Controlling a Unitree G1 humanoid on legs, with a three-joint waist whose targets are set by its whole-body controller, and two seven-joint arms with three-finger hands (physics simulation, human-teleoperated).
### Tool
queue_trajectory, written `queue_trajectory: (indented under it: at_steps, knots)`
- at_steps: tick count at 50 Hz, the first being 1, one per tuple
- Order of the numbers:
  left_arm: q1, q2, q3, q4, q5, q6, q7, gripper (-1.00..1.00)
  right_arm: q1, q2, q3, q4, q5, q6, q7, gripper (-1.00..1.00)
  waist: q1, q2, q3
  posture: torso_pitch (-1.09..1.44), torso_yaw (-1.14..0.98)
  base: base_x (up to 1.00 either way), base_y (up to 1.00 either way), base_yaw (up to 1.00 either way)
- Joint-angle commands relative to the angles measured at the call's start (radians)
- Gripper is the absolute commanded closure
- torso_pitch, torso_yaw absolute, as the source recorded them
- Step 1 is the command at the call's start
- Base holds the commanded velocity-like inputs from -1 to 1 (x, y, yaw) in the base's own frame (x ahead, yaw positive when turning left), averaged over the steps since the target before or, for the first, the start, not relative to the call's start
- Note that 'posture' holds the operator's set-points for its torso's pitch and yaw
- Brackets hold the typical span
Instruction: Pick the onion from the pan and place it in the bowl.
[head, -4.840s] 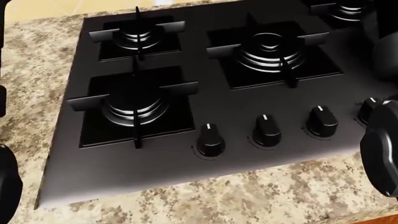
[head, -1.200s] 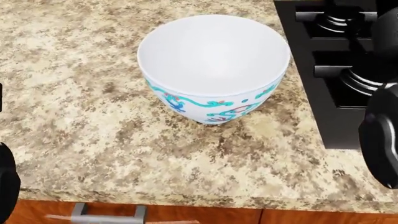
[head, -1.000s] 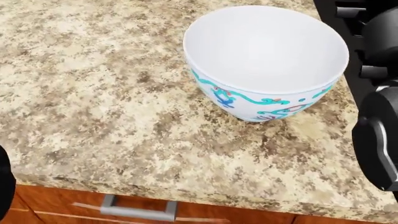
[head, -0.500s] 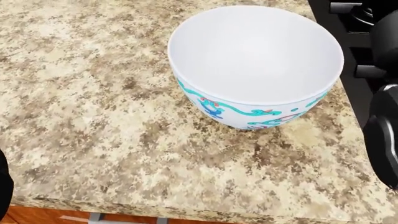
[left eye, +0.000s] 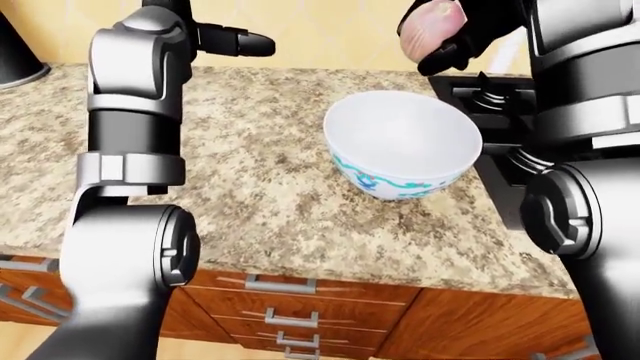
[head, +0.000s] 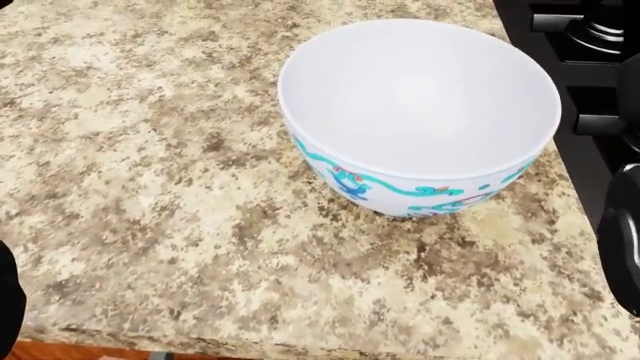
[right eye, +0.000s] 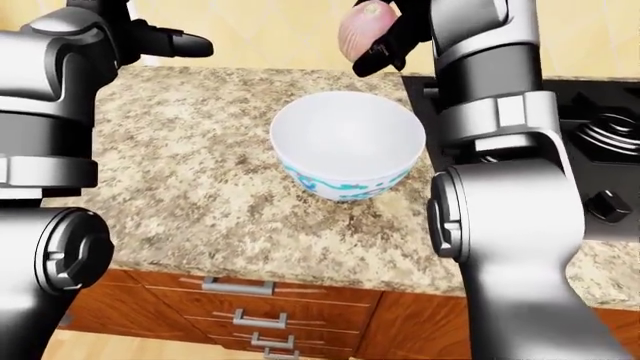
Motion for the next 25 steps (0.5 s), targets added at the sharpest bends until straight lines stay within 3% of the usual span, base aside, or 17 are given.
queue_trajectory:
  at_steps: [1,14,25]
  knots:
    - [-0.042,0.015,0.006,-0.032,0.003,-0.032,0.004,-1.0,-0.021,-0.012,-0.005,-0.059,-0.033,-0.01,0.046,1.0,0.0,0.001,-0.033,0.0,0.0,0.0,0.0,0.0]
    - [-0.035,0.021,0.006,-0.045,0.002,-0.025,0.001,-1.0,-0.001,-0.002,-0.025,-0.126,-0.14,-0.014,0.145,1.0,-0.001,0.005,-0.034,0.0,0.0,0.0,0.0,0.0]
    - [-0.047,0.02,0.003,-0.028,0.006,-0.031,-0.001,-1.0,-0.003,0.024,0.001,-0.139,-0.227,-0.051,0.217,1.0,-0.002,0.007,-0.035,0.0,0.0,0.0,0.0,0.0]
